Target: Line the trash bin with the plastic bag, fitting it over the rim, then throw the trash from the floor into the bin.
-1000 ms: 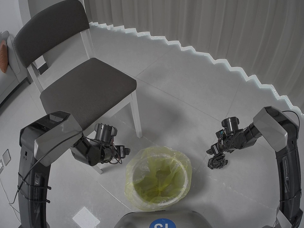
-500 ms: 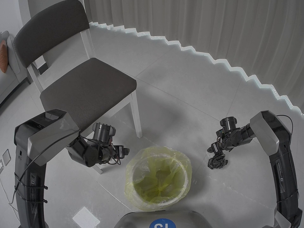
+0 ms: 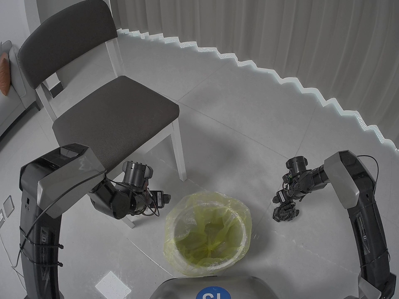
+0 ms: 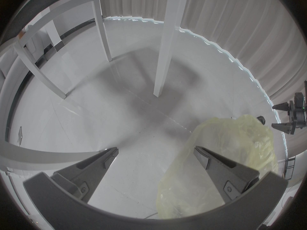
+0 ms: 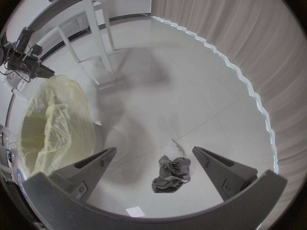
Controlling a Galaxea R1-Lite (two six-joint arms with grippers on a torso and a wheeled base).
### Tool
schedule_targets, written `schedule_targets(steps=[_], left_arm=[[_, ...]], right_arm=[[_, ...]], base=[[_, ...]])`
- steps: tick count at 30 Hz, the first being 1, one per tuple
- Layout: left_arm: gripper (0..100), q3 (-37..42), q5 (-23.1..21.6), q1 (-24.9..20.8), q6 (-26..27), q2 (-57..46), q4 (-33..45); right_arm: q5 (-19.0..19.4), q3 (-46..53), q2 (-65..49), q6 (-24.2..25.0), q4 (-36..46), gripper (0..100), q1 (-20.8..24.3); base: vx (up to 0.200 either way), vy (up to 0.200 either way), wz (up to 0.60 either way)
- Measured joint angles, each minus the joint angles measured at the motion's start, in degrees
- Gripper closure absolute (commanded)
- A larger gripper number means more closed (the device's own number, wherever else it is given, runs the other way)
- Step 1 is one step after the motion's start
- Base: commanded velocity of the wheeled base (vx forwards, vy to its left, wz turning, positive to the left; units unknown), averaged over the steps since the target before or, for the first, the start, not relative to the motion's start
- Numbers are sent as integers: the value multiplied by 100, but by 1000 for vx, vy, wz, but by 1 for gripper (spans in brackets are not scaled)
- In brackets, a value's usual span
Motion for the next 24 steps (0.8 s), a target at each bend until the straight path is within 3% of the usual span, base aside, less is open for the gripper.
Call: schedule_targets(steps=[10,18,24], left_arm=[[0,-29,46,-37,2,29,-1],[0,-40,63,-44,-2,51,-6],[0,-46,63,-39,0,72,-110]], right_arm=[[-183,-563,187,249,1005,0,9],[-219,-692,252,257,1126,0,11],[-336,-878,333,351,1896,0,11]], base=[[0,0,0],[0,0,0],[0,0,0]])
